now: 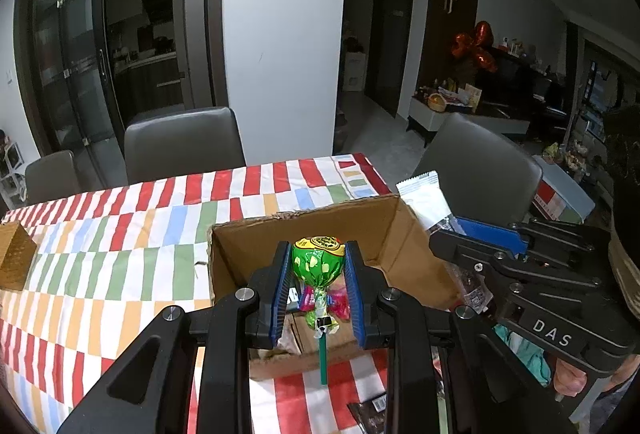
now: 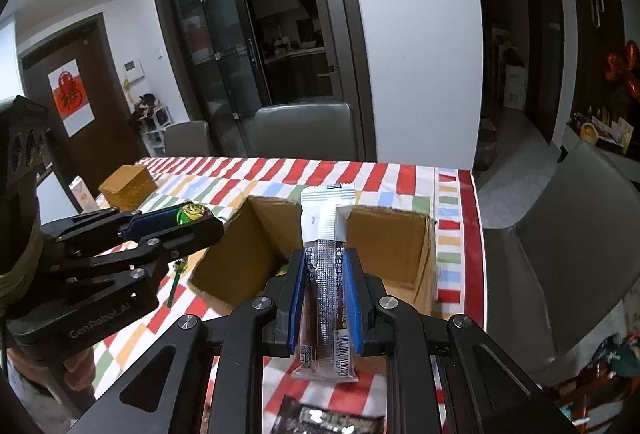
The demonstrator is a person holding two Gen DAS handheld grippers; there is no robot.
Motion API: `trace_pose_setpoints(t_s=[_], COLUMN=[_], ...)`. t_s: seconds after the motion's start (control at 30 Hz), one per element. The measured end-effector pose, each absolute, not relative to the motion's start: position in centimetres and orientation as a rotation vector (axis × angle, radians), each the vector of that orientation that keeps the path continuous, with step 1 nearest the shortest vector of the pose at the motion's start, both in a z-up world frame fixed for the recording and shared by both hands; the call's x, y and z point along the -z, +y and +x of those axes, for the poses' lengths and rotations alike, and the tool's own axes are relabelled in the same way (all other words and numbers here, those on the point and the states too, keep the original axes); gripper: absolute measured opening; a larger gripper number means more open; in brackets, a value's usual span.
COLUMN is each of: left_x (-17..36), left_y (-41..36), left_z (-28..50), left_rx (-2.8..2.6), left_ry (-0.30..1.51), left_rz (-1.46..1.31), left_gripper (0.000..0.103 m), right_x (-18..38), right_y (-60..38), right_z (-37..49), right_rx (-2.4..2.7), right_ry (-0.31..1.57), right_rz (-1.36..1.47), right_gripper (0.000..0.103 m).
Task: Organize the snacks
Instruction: 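Carry the lollipop and clear stick into the box and open both tools, then move both tools back toward the dark chocolate bar and small packets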
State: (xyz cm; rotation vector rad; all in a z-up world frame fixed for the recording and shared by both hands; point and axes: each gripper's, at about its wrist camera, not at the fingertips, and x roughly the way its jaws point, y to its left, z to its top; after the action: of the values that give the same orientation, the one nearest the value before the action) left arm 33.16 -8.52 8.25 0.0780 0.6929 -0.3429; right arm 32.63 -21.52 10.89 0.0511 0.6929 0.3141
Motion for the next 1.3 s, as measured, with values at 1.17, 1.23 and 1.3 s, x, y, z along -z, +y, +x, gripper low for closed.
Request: trace_pose_setpoints(t_s=[1.17,1.23,1.3], left_x=[-7.1,-6.6,-6.1], left_y=[-12.2,-12.7,-13.3], left_z=[25.5,24.9,24.2], left_rx=[0.411,0.425,0.435], left_ry=[0.642,0.646,0.653], left_rz=[0.221,0.243,0.262], left_gripper=[0.066,0.067,0.07], right_x=[-10.5,-10.0,-9.4], right_y=[-24.5,-25.0,-25.5], right_z=[25.8,25.0,24.3], right_rx=[-0.218,-0.214,-0.208], right_ry=[0.654,0.663,0.676], right_rz=[-0.041,-0.041,-0.041], right_gripper=[0.049,0.049,0.049])
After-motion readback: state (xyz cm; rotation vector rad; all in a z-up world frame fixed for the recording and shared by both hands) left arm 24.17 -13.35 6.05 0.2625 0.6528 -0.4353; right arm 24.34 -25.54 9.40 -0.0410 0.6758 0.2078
